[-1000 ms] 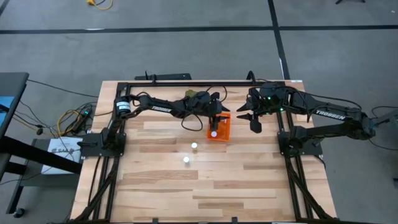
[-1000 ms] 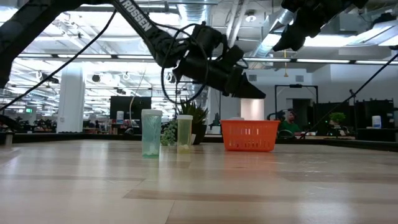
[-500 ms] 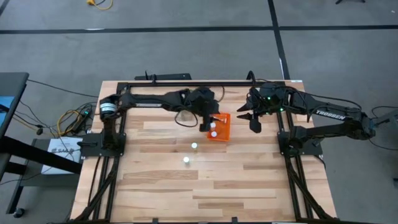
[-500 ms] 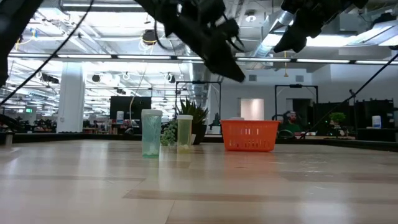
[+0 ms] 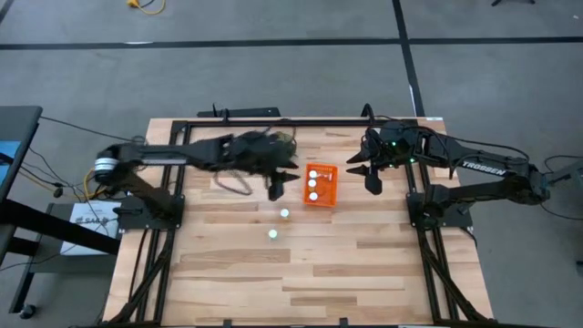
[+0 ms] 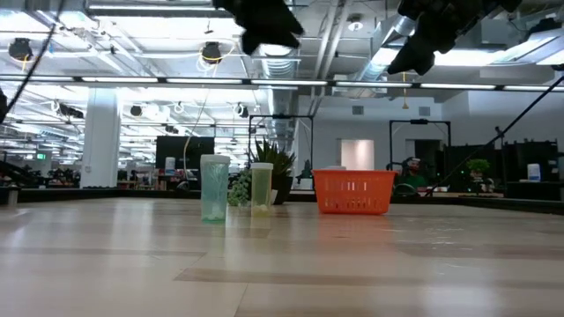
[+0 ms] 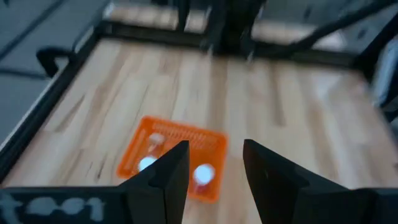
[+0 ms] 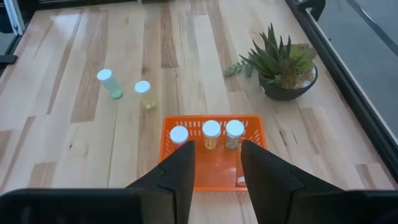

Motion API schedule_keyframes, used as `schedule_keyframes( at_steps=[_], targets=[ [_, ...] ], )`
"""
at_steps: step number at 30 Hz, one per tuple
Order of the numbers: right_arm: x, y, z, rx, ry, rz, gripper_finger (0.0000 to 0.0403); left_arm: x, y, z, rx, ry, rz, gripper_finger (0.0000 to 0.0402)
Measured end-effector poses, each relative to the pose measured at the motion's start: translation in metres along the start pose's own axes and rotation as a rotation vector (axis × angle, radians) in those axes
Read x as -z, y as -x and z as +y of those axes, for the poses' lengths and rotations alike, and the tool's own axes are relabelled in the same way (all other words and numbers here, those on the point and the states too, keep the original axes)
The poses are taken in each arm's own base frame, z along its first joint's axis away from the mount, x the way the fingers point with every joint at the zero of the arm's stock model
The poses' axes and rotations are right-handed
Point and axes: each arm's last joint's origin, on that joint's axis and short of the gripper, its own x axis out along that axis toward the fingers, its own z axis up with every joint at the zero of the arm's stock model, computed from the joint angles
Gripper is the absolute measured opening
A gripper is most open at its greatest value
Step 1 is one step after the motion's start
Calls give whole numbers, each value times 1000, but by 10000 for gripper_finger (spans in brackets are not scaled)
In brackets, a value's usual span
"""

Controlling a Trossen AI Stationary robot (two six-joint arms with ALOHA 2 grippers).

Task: Pick and place pill bottles into a basket
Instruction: Put the blue pill bottle into the basket

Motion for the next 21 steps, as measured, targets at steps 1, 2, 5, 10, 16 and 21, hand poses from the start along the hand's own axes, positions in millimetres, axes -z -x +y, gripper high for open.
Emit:
schedule_keyframes(
  at_steps=[1,2,5,10,16,21],
  targets=[
    [0,0,0,1,0,-2,123,5,7,-4,5,12,-43,139],
    [0,0,0,0,-1,-2,123,11,14,-9,16,24,-90,139],
    [0,0,0,0,-18,-3,123,41,25,-21,73,35,-210,139],
    [-1,0,0,1,-62,-9,123,99,38,-32,118,17,-357,139],
    [0,-9,-2,6,-180,-102,123,168,40,-29,123,15,-462,139],
    [16,-25,0,-6,-282,-142,123,199,44,-25,144,23,-492,139]
  ],
)
